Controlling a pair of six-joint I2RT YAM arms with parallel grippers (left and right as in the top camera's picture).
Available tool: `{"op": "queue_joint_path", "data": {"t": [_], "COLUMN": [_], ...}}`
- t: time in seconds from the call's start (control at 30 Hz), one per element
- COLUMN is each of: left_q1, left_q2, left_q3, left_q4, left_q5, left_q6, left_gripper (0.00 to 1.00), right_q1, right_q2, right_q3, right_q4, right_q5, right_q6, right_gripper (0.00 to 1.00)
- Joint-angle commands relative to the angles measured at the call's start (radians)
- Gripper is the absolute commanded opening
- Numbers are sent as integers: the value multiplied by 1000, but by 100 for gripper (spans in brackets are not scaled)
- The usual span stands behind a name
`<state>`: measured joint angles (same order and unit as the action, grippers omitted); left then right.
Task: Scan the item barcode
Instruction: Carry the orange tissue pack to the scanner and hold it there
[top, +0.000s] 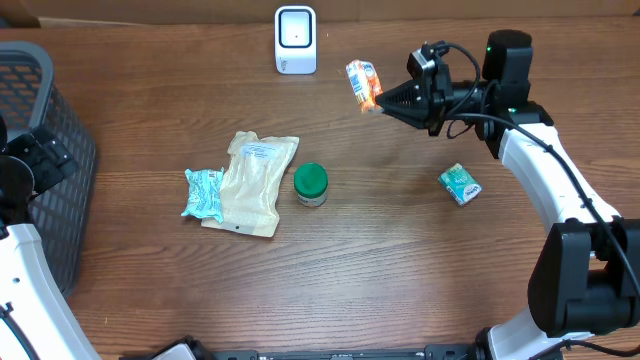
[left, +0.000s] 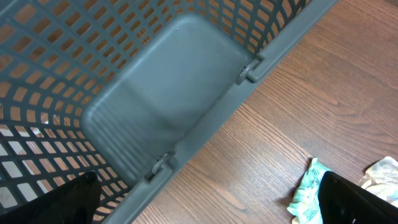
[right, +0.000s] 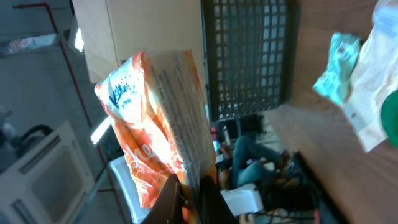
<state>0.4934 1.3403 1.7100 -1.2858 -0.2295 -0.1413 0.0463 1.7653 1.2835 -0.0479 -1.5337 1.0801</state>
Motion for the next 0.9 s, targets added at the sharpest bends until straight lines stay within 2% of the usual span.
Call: {"op": "queue_joint_path", "data": {"t": [0.0, 0.27, 0.43, 0.6, 0.77, 0.87], "left_q1": [3, 3, 3, 3, 3, 3], "left_q2": [2, 2, 2, 2, 2, 2], "left_q3": [9, 9, 9, 9, 9, 9], "left_q4": [3, 3, 3, 3, 3, 3], "left_q5": [-13, -13, -13, -13, -13, -13], "left_q6": [14, 14, 14, 14, 14, 14], "left_gripper": [100, 100, 100, 100, 100, 99], "right_q1": [-2, -2, 21, 66, 99, 111], "right_q2": [-10, -10, -9, -5, -5, -5], "right_q3": [13, 13, 11, 4, -2, -2], "right_q4": [14, 27, 8, -35, -169, -372], "right_q5": [-36, -36, -30, 17, 195, 452], "right_q6": [168, 130, -73, -174, -299, -421], "right_gripper": [4, 4, 4, 4, 4, 4]}}
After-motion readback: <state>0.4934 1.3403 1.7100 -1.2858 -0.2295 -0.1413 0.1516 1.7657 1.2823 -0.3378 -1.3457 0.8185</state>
